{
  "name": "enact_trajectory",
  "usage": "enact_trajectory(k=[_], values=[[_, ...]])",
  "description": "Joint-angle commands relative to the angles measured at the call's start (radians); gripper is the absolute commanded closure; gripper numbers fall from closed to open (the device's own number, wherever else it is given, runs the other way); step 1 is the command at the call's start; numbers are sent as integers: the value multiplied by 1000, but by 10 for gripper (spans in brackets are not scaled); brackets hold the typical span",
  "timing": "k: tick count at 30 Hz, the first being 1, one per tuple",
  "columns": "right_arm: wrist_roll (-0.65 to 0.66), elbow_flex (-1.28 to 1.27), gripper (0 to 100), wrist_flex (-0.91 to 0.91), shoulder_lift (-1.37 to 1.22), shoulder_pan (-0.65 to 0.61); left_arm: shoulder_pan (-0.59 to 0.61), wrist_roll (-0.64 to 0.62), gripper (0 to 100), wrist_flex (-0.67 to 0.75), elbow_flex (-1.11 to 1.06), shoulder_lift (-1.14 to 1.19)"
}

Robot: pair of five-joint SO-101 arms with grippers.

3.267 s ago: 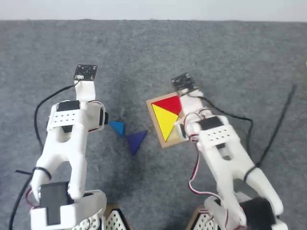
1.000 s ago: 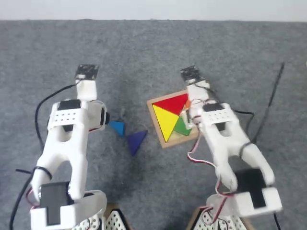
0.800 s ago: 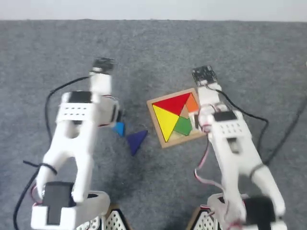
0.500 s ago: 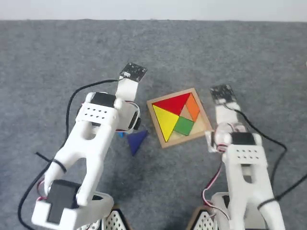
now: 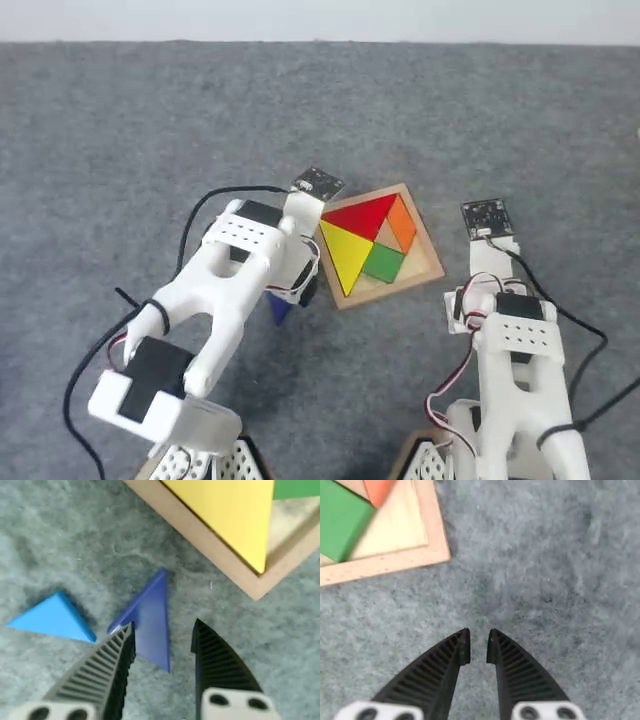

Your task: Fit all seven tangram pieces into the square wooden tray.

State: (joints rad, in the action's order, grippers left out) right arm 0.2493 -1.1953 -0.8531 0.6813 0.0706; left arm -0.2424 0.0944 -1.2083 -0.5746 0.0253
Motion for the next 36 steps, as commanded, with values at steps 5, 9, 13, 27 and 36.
enact_trajectory(k=[5,9,13,27,36], values=[[6,6,908,21,35,12,-2,51,816,-5,-21,72],[6,6,908,18,35,15,48,57,816,9,-13,121],[5,6,908,16,35,15,81,58,816,41,-13,158],[5,6,908,18,35,15,80,61,976,37,25,155],[5,6,908,15,35,15,72,86,990,-123,205,155]])
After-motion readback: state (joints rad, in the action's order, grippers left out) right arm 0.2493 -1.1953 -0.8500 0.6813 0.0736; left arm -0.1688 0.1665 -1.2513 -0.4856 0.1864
